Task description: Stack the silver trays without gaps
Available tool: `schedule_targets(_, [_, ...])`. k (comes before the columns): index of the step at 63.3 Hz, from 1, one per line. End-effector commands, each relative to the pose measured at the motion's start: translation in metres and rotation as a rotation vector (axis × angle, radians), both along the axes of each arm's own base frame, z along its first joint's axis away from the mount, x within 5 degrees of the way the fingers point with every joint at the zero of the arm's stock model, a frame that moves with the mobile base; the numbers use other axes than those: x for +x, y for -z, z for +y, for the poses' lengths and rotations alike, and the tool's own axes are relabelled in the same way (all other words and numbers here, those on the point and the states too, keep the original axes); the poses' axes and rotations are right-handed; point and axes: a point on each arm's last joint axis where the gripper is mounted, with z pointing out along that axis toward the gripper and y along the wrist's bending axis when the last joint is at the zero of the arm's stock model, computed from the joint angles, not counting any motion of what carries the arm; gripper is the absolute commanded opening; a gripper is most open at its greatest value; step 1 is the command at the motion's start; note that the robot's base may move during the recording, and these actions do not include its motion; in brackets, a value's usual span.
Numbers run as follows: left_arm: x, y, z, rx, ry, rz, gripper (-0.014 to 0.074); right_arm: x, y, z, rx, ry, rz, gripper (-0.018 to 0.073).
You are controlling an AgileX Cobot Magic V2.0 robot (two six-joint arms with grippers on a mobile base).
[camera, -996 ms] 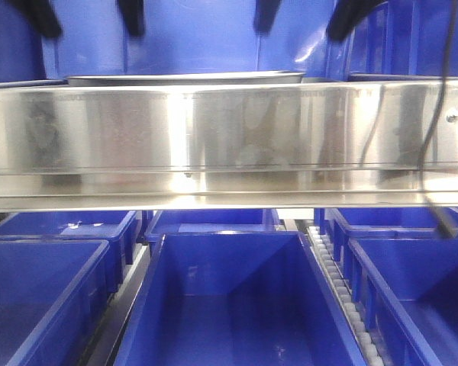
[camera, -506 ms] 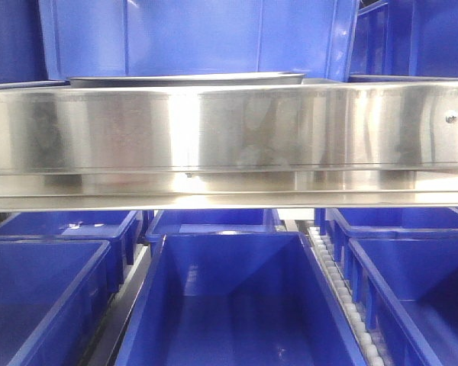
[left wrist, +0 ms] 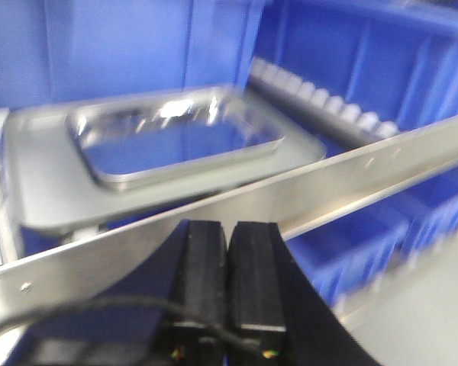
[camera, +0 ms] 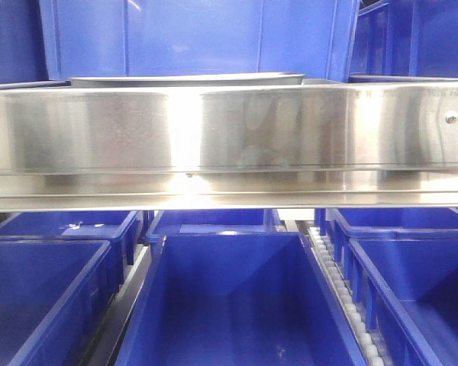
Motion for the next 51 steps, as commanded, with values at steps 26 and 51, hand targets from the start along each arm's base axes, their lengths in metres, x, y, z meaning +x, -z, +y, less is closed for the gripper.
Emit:
schedule_targets(26, [-0.021, 0.062, 0.015, -0.195, 0.043, -0.223, -0.0048, -0.023, 0.027, -0.013, 0.130, 0.007, -0.362, 0.0047])
schedule_targets(51, [-0.020, 0.064, 0.014, -0.194, 0.044, -0.221, -0.0048, -0.023, 0.027, -0.013, 0.130, 0.007, -0.361, 0.0047])
